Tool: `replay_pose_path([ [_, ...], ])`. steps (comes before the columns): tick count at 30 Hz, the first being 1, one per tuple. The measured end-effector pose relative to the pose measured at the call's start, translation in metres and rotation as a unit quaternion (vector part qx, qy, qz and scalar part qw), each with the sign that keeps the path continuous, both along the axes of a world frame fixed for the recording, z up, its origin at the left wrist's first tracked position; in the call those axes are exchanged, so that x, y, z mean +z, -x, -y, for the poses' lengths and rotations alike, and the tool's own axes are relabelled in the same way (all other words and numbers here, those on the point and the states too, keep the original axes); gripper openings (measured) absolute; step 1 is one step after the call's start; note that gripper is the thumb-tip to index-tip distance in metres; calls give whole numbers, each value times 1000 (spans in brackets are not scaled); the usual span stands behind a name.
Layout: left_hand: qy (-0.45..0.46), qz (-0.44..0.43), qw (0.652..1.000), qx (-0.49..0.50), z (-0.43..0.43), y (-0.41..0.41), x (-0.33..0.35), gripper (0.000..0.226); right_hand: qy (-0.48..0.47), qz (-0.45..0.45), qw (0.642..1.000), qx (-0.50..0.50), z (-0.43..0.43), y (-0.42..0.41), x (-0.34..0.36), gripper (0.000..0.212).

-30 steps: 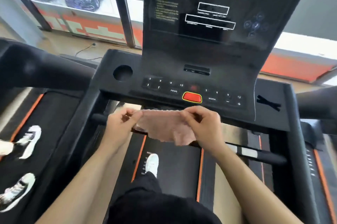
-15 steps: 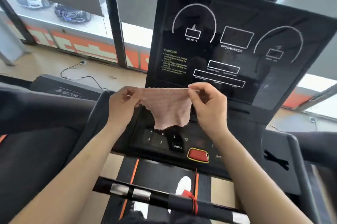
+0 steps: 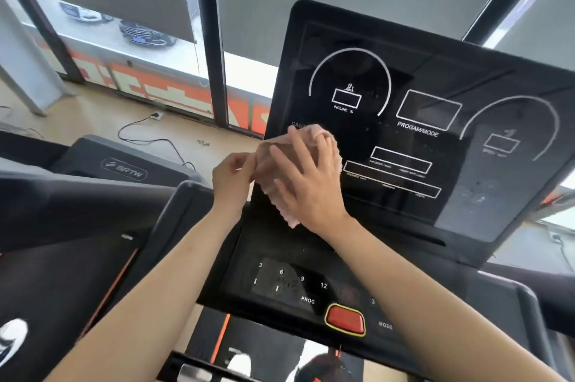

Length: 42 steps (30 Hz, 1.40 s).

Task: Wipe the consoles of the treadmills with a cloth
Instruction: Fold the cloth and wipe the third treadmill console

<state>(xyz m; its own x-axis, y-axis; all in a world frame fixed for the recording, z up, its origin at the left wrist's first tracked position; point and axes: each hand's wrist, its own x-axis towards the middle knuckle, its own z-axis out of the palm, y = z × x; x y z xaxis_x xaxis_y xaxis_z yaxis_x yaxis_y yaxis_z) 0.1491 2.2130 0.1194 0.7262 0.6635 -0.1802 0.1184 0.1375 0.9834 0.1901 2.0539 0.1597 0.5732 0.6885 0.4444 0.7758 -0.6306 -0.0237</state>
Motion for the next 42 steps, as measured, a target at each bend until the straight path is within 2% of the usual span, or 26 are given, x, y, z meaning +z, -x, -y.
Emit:
replay_pose_path([
  [5,40,21,999,-5,1,5,-10,7,218,64,973,32,-4,-19,-18,66],
  [10,74,57,996,-10,-2,8,-17,21,303,138,942,42,-6,-41,-8,62],
  [14,91,68,993,-14,1,13,-18,20,257,147,955,9,-11,-55,18,66],
  [17,52,65,996,-33,3,18,-22,11,221,159,962,-30,-16,-67,49,72],
  [23,-20,36,998,-43,6,17,-25,21,147,194,965,-92,-9,-103,120,82],
  [27,-63,32,997,-43,5,16,-25,21,126,205,962,-131,7,-116,139,81],
  [32,-68,28,997,-39,5,15,-28,21,104,196,963,-154,26,-107,112,78],
  [42,-101,34,994,-17,13,15,-28,21,174,162,966,-97,79,-48,-23,78],
])
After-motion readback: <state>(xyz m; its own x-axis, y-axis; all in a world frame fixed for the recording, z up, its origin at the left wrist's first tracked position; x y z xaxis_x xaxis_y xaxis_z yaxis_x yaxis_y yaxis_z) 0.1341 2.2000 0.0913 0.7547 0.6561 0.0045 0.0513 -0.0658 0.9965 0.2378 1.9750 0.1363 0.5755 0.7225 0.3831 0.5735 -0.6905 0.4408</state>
